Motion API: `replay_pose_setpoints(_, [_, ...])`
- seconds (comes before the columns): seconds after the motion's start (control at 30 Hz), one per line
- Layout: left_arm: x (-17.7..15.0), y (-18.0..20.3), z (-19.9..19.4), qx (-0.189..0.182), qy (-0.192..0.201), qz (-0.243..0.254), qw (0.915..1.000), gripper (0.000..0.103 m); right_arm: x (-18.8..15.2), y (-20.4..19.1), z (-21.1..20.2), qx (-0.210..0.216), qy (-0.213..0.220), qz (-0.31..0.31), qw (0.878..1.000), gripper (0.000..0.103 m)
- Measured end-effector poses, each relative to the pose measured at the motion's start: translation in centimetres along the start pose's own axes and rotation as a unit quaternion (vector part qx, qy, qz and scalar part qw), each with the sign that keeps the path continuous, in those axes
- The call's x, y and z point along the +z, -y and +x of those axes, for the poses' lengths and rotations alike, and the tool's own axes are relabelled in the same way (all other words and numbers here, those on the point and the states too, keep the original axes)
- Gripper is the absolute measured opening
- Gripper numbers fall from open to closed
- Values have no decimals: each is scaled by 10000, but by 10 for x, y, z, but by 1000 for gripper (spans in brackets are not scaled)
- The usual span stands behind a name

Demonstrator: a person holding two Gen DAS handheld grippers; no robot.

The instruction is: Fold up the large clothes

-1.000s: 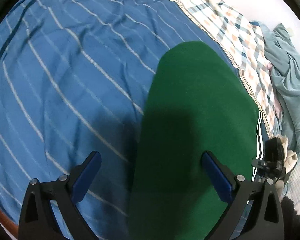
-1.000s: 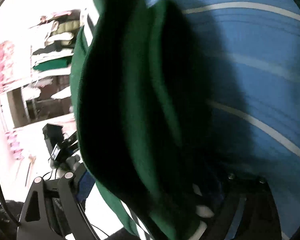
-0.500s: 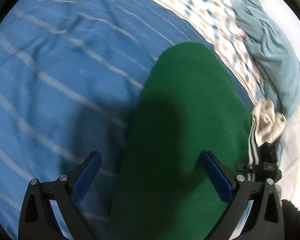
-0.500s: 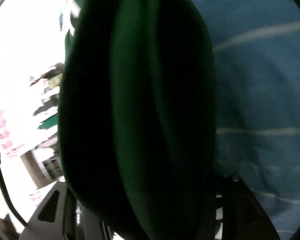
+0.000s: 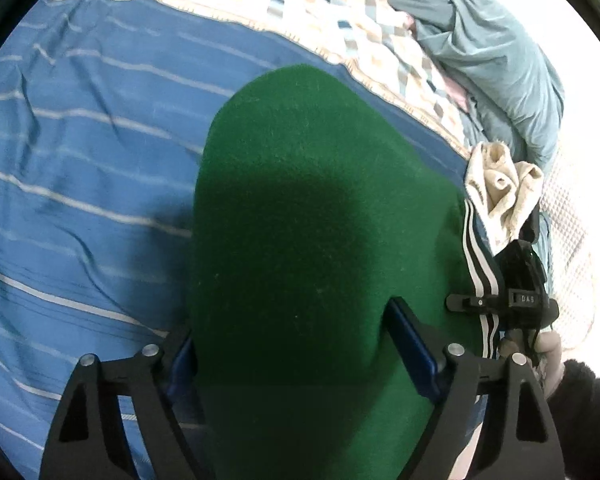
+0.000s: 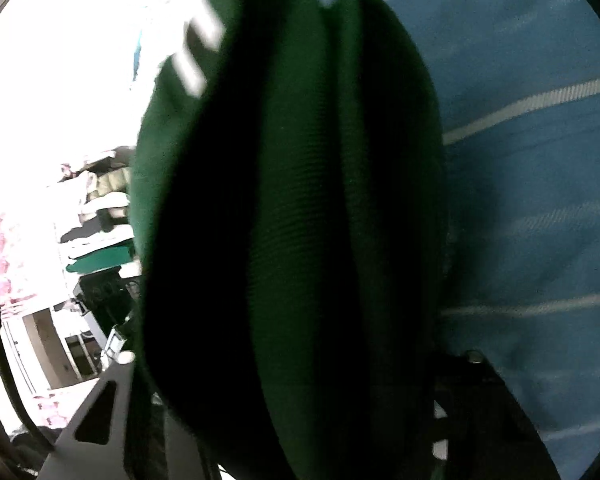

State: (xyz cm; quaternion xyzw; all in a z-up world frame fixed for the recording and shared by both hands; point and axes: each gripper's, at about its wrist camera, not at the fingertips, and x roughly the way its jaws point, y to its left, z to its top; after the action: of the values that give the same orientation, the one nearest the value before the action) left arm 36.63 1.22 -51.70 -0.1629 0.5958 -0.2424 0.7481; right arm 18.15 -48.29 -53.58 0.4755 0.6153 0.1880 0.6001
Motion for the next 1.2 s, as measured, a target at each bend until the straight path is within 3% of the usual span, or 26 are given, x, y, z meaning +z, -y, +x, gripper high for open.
replay_pose_setpoints(0.23, [43,15,-17,21,147,111,9998,83,-4,-48,-14,305,279,-148,9990,42])
replay_pose_setpoints(0.3, [62,16,-22,24,222,154,9996,83,6,-77,14,354,352,-218,9985,42])
replay_pose_setpoints(0.43, [111,18,-29,10,421,155,9990,83,47,-120,20,400,422,-366,9976,42])
replay_pose_setpoints(0.67, [245,5,-13,113,642,364,9972,83,179,-182,26,439,560,-528,9961,42])
replay_pose_setpoints(0.7, [269,0,-6,137,643,374,9971,83,218,-192,26,426,584,-521,9960,42])
replay_pose_setpoints(0.8, [332,-15,24,258,600,400,9971,83,293,-208,37,327,582,-513,9964,42])
replay_pose_setpoints(0.9, [375,-30,58,378,535,420,9970,83,346,-213,53,169,562,-526,9969,42])
replay_pose_setpoints(0.97, [391,-42,84,509,425,457,9967,83,379,-208,67,-64,560,-472,9973,42])
replay_pose_setpoints(1.07, [392,-59,112,898,337,592,9936,87,395,-195,83,-283,477,-328,9979,42])
replay_pose_setpoints(1.17, [377,-67,128,985,568,759,9906,98,391,-186,91,-444,483,-347,9972,51])
replay_pose_setpoints(1.2, [370,-67,129,1004,663,826,9893,99,389,-186,92,-606,509,-352,9962,58])
